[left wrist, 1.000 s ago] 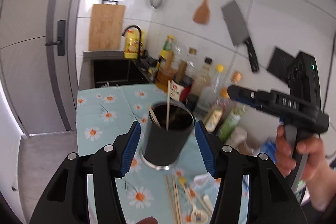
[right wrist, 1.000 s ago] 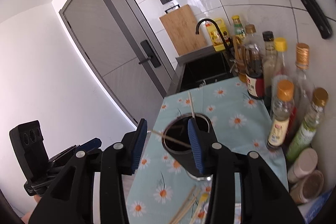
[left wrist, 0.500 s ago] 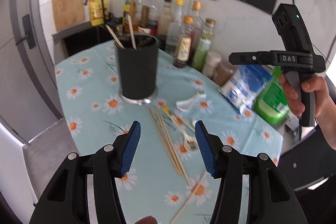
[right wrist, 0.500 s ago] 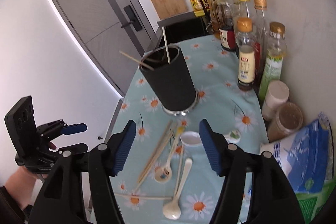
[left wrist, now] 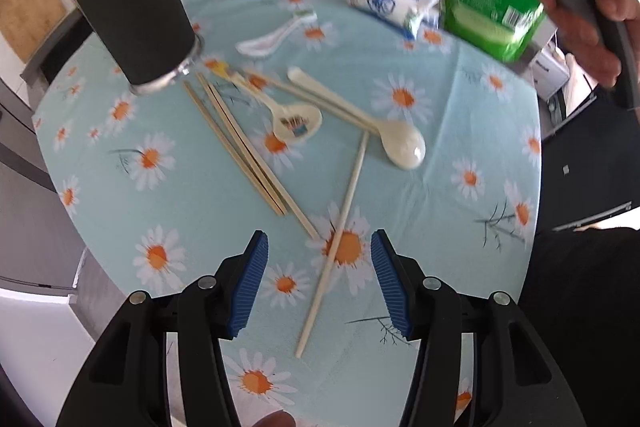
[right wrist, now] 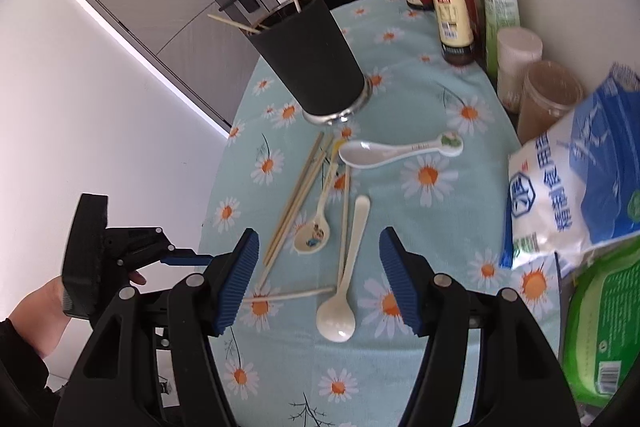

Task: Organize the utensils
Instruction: 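Lower the left tool and grasp a loose wooden chopstick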

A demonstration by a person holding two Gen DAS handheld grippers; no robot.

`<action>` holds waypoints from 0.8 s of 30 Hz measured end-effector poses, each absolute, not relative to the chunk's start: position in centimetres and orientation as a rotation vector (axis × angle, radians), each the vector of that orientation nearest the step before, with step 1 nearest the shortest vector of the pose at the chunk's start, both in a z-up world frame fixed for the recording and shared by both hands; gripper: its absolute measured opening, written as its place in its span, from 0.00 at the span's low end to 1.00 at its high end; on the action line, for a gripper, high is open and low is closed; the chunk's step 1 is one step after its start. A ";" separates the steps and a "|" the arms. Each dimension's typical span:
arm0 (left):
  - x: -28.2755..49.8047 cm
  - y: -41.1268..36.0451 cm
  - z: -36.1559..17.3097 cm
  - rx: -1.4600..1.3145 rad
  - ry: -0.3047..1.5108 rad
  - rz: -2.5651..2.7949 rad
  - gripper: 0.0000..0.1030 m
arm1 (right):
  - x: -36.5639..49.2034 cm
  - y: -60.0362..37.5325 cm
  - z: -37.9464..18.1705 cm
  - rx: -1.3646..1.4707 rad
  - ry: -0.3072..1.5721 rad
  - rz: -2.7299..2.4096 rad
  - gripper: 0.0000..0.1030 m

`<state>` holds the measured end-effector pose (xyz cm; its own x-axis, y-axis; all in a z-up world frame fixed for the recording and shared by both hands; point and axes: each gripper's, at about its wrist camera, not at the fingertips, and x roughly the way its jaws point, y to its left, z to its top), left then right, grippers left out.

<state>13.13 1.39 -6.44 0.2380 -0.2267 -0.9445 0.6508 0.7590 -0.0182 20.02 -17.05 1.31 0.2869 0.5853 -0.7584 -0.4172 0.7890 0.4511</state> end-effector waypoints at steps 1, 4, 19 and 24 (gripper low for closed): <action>13.3 1.2 -7.0 0.433 1.218 -0.628 0.39 | 19.8 -17.3 0.9 0.183 1.093 0.669 0.61; 13.5 0.5 -8.2 0.458 1.261 -0.630 0.32 | 19.9 -17.8 0.1 0.194 1.114 0.669 0.61; 15.6 -3.7 -10.9 0.619 1.369 -0.686 0.19 | 19.4 -19.6 -1.3 0.250 1.139 0.727 0.61; 16.0 -4.0 -11.4 0.644 1.406 -0.686 0.19 | 19.6 -20.3 -1.7 0.280 1.167 0.757 0.61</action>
